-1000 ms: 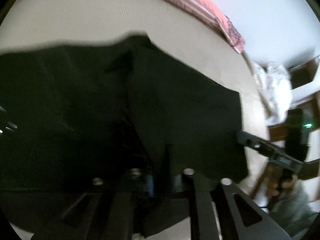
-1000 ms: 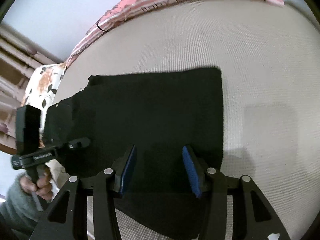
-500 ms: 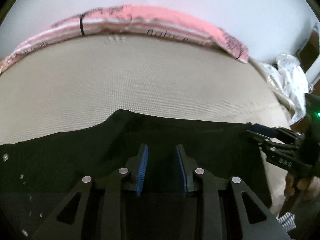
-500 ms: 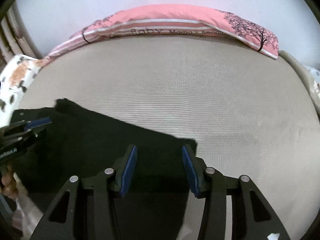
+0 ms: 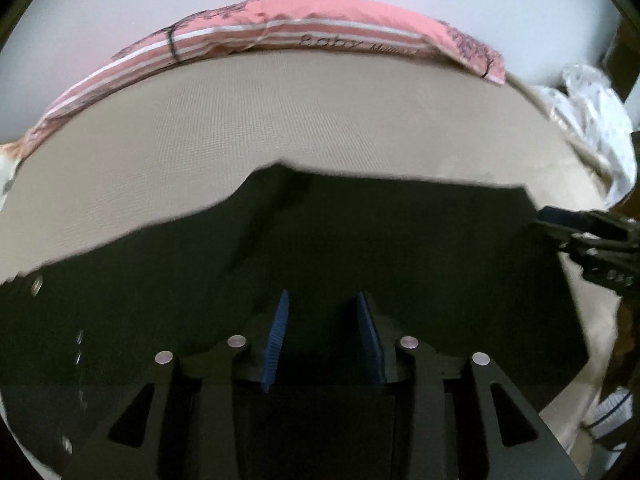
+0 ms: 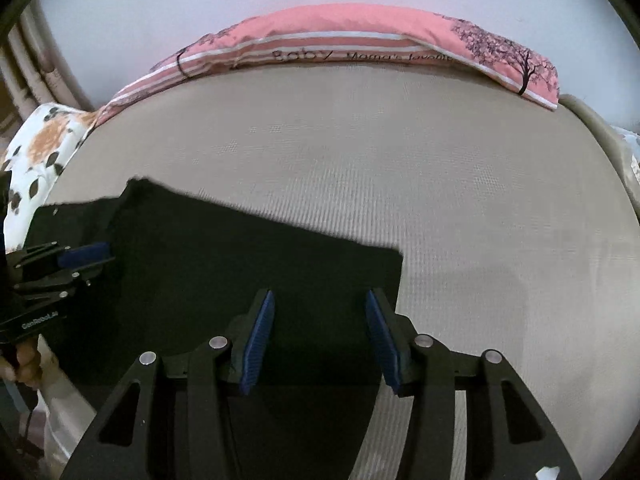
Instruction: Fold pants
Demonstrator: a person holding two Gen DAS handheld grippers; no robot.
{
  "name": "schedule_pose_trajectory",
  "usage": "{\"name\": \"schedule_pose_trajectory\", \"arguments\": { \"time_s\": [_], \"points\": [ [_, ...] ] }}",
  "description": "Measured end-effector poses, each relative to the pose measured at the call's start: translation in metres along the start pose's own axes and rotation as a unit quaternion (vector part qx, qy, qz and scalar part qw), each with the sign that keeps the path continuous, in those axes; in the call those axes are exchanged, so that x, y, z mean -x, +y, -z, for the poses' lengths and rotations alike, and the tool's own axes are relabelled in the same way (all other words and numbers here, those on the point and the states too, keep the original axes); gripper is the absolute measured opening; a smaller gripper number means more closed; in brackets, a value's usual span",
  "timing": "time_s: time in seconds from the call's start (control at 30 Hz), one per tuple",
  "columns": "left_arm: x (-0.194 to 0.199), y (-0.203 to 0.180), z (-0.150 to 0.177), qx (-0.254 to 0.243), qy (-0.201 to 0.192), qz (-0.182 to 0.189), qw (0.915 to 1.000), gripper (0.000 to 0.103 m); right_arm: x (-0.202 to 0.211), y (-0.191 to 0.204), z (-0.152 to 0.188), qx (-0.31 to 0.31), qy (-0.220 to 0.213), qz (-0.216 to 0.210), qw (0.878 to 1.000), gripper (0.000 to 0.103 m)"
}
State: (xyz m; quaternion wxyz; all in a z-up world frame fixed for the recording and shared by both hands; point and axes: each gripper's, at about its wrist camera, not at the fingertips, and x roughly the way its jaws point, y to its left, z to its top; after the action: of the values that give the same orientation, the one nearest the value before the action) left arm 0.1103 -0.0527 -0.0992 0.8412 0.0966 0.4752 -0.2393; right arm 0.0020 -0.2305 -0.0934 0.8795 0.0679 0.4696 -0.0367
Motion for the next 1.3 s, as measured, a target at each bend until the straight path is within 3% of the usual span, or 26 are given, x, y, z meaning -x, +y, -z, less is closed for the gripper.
{"name": "schedule_pose_trajectory", "arguments": {
  "time_s": [0.2,0.53,0.67,0.77,1.03,1.3],
  "points": [
    [0.011,0.0,0.036,0.007,-0.002,-0.025,0.9997,0.037,0.008,0.007,0.031,0.0,0.017,0.002,1.0,0.046],
    [0.033,-0.004,0.057,0.007,0.008,-0.046,0.9989,0.039,0.019,0.026,0.058,0.002,0.023,-0.001,1.0,0.046],
    [0.059,0.015,0.064,0.034,-0.007,-0.036,0.9988,0.055,0.019,0.043,0.064,0.01,0.036,-0.02,0.999,0.046],
    [0.082,0.04,0.067,0.072,-0.024,-0.029,0.9967,0.056,0.017,0.057,0.066,0.023,0.041,-0.028,0.998,0.046],
    [0.129,0.123,0.084,0.18,-0.059,-0.029,0.9814,0.059,0.007,0.105,0.062,0.065,0.059,-0.058,0.994,0.046],
    [0.151,0.195,0.131,0.299,-0.07,-0.011,0.9516,0.059,-0.002,0.15,0.056,0.103,0.078,-0.09,0.987,0.046]
  ]
}}
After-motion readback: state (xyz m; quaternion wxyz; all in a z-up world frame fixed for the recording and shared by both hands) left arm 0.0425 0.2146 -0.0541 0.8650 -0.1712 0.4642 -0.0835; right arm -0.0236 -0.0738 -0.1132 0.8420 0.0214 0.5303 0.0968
